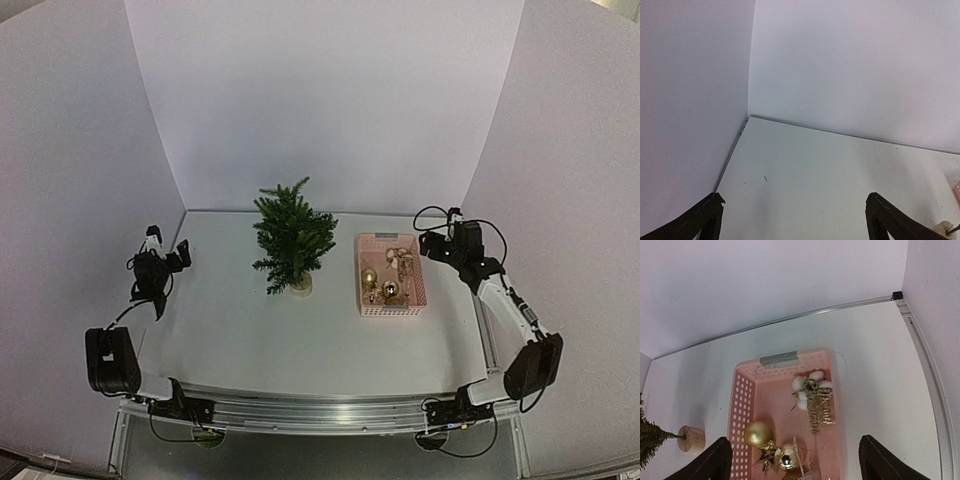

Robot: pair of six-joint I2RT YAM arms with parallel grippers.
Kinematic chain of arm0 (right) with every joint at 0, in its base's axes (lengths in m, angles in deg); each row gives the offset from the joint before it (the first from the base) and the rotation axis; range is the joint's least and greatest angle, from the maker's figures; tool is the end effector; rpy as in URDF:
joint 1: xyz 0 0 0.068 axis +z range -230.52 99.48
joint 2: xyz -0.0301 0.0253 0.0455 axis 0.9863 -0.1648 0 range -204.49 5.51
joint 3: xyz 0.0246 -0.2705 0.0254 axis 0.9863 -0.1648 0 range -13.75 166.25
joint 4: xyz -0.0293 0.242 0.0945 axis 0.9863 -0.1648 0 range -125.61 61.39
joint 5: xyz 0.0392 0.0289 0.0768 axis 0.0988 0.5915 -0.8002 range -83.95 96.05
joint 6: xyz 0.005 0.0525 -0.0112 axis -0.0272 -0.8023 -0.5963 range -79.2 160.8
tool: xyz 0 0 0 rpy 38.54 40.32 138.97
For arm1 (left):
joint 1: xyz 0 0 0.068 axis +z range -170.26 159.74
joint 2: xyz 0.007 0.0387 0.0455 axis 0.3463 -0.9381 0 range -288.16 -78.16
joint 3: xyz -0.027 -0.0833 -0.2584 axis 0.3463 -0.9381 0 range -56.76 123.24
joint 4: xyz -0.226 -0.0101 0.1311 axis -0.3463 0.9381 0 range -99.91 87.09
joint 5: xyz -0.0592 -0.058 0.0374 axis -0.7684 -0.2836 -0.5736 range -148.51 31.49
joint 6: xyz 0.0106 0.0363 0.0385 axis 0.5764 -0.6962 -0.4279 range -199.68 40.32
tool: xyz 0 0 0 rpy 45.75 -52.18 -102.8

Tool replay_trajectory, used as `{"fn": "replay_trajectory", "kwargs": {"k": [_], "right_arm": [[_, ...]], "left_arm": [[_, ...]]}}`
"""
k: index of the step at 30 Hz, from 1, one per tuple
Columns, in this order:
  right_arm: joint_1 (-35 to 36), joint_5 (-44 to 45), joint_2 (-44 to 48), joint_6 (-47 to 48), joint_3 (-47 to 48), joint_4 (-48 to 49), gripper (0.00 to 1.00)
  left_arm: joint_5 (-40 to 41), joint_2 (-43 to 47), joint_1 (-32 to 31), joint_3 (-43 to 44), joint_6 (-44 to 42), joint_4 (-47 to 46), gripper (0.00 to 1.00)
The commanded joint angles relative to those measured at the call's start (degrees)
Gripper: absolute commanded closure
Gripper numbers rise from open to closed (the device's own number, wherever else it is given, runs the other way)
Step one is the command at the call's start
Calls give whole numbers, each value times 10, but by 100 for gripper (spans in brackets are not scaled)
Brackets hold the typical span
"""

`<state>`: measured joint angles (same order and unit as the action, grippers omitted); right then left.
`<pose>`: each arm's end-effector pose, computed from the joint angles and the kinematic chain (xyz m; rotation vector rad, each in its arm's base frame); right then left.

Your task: Decorate the small christmas tree

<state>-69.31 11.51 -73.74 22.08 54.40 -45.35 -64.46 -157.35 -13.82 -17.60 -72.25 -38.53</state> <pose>0.3141 0.0586 0.3334 0.1942 2.0528 0.2258 0.3025 0.0304 0.2395 -0.1389 1.7646 -0.1044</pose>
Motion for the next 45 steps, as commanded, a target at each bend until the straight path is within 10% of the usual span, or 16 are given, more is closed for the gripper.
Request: {"fn": "replay_trajectory", "kwargs": {"k": [1, 11, 26, 45], "right_arm": [[54, 57, -87, -70, 91, -209, 17], [74, 41, -244, -109, 167, -264, 24], [74, 31, -313, -64, 203, -264, 100], [74, -78, -159, 49, 304, -343, 100]], "left_arm": [[-103, 26, -5, 61, 48, 43, 0], [-175, 18, -24, 103, 60, 153, 0], [-178, 15, -29, 106, 62, 141, 0], [-255, 7, -29, 134, 75, 147, 0]]}}
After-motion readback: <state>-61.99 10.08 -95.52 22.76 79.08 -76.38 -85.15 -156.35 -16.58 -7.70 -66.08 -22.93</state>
